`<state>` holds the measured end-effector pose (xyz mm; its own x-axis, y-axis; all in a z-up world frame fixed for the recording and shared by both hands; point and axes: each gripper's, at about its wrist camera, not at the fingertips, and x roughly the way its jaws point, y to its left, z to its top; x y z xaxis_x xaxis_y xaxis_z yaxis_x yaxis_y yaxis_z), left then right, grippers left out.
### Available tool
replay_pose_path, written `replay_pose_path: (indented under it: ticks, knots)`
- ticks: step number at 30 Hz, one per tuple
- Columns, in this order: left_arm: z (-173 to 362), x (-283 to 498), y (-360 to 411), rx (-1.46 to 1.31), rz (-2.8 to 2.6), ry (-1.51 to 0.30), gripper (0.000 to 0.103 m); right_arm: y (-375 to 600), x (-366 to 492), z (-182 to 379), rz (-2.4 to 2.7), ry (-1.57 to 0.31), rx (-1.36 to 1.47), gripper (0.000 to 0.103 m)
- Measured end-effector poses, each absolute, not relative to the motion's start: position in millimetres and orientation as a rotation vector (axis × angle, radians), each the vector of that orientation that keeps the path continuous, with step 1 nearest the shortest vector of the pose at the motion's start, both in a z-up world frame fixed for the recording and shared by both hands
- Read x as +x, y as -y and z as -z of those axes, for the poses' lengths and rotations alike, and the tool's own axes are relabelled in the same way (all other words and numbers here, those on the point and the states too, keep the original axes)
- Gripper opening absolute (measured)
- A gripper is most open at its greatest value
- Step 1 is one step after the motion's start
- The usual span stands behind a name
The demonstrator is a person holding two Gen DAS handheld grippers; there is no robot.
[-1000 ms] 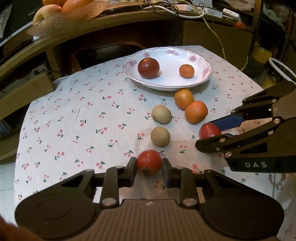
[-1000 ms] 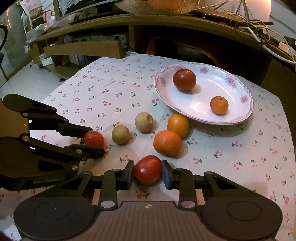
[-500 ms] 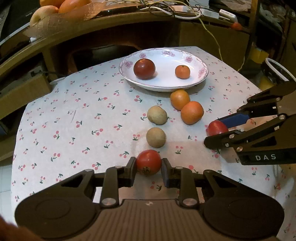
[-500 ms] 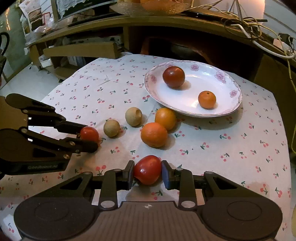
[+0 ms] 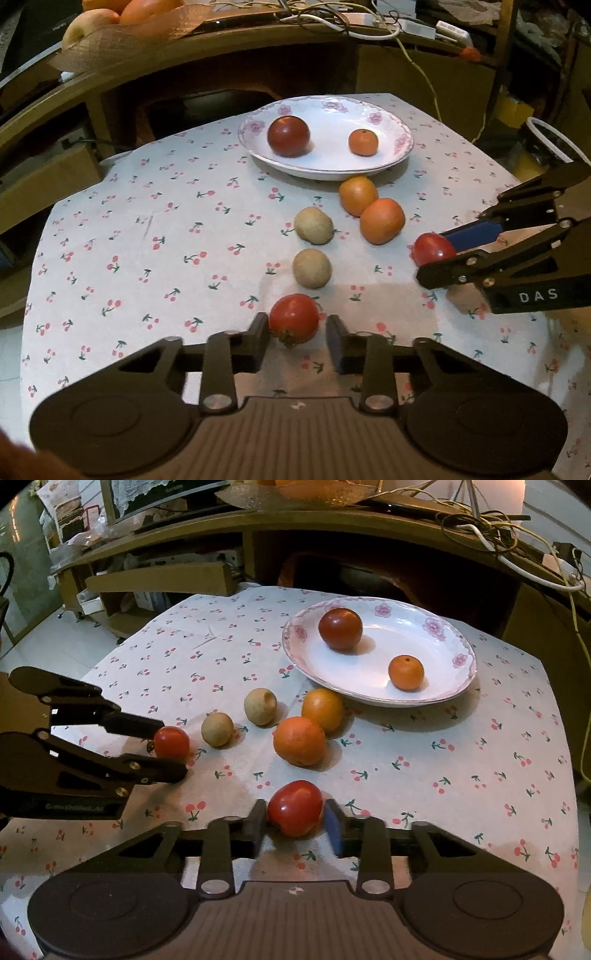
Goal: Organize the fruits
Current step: 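Carry both tomatoes onto the white plate and open both grippers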
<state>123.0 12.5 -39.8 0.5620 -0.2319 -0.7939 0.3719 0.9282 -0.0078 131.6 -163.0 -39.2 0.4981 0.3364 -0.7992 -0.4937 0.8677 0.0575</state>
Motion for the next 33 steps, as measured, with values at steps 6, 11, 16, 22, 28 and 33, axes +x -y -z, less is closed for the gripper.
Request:
replay_pose_path:
  ticks: [6, 11, 16, 22, 28, 33]
  knots:
    - [37.8, 123.6, -5.7, 0.176, 0.374, -0.916, 0.033, 161.9, 127.7, 36.6, -0.518, -0.923, -0.196, 0.031]
    - [28.0, 126.5, -1.8, 0.157, 0.382, -0.896, 0.033, 165.8, 127.7, 29.0, -0.512, -0.900, -0.185, 0.031]
    - [13.3, 139.1, 6.1, 0.135, 0.379, -0.860, 0.033, 169.6, 136.0, 21.6, -0.489, -0.877, -0.167, 0.031]
    - [-2.4, 158.8, 22.9, 0.120, 0.381, -0.823, 0.033, 173.6, 155.2, 6.0, -0.451, -0.823, -0.142, 0.031]
    - [-9.9, 183.8, 35.5, 0.097, 0.365, -0.795, 0.033, 183.2, 178.7, 1.4, -0.395, -0.797, -0.104, 0.031]
    - [-2.3, 204.8, 43.6, 0.088, 0.352, -0.798, 0.033, 191.7, 199.0, 2.7, -0.364, -0.791, -0.080, 0.031]
